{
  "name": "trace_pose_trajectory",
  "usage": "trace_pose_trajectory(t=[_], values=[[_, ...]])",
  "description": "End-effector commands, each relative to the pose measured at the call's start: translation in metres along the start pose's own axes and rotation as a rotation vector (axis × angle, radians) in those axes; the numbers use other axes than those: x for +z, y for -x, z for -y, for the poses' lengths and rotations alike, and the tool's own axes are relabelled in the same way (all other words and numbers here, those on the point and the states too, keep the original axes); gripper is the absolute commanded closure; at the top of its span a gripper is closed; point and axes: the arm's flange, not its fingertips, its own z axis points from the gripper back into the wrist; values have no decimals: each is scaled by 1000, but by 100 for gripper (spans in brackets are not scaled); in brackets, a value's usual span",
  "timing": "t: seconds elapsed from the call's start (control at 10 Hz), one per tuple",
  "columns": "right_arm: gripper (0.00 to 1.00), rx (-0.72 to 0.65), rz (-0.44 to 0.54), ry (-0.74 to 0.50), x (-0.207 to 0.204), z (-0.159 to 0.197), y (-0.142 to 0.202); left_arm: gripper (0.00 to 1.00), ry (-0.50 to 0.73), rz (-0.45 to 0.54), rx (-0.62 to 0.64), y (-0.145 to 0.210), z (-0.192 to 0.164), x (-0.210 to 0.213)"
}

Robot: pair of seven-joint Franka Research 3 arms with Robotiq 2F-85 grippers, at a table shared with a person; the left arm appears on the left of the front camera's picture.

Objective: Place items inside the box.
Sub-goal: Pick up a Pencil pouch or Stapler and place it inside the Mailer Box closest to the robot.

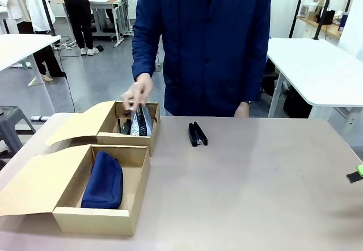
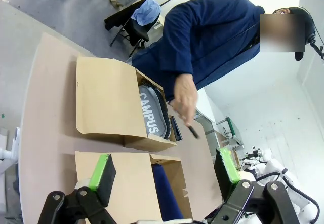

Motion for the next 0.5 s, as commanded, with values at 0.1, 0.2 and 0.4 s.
trace_pose_trajectory(t=[0.1,0.2,0.4], values=[[0,-26,-4,117,-30,-9,-32,0,21,16,-21,1,0,-1],[0,-7,-92,224,-80,-15,-81,0,21,16,-21,1,0,-1],[0,166,-149,371,-187,-18,-161,0,21,16,-21,1,0,-1]])
